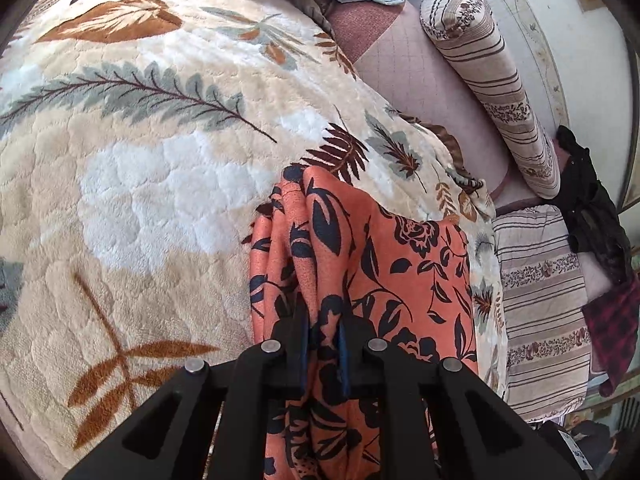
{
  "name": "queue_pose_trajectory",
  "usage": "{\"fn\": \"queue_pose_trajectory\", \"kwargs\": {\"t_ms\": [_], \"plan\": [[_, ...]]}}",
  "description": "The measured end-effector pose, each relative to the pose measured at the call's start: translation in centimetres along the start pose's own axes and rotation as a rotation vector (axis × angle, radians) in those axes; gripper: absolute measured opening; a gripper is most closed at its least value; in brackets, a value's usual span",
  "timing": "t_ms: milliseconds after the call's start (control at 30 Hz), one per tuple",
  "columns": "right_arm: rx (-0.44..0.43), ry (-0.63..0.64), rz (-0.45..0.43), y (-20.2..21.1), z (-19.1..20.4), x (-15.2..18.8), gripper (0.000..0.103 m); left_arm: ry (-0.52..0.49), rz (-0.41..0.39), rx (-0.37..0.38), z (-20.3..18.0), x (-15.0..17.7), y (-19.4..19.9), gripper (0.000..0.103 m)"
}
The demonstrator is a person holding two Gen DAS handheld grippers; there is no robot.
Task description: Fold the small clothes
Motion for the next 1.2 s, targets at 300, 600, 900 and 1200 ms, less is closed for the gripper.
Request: {"fn": "queue_pose_trajectory", "kwargs": {"t_ms": [300,600,900,1200], "plan": [[-0.036,0.073,0.049,-0.5,1.6,2.8,0.060,0.075,0.027,-0.009,2.4,1.2,0.5,0.018],[-0.075,0.016,-0.001,1.5,1.4,4.4,0.067,-0.088,-0.080,-0.052,-1.0,6.0,6.8,0.018],[-0.116,-0.047,-0.020,5.0,0.5,8.5,0.067,-0.031,-0.016,-0.219,3.6,9.9,4.5,0.042],[-0.188,-0.297,-0.268,15.9,-4.4,6.7,0.075,-0.180,-0.245,-0.196,-4.1,8.3,9.5,0.044]]}}
Point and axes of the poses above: each gripper's, at about its wrist camera, not at the fingertips, and y roughly against the way its jaws point, z to its left, x to its underside, the point moved 10 cm from there along -y, roughly the way its jaws point, and after that the axes turned 12 degrees about -x, right-handed, at the moved point
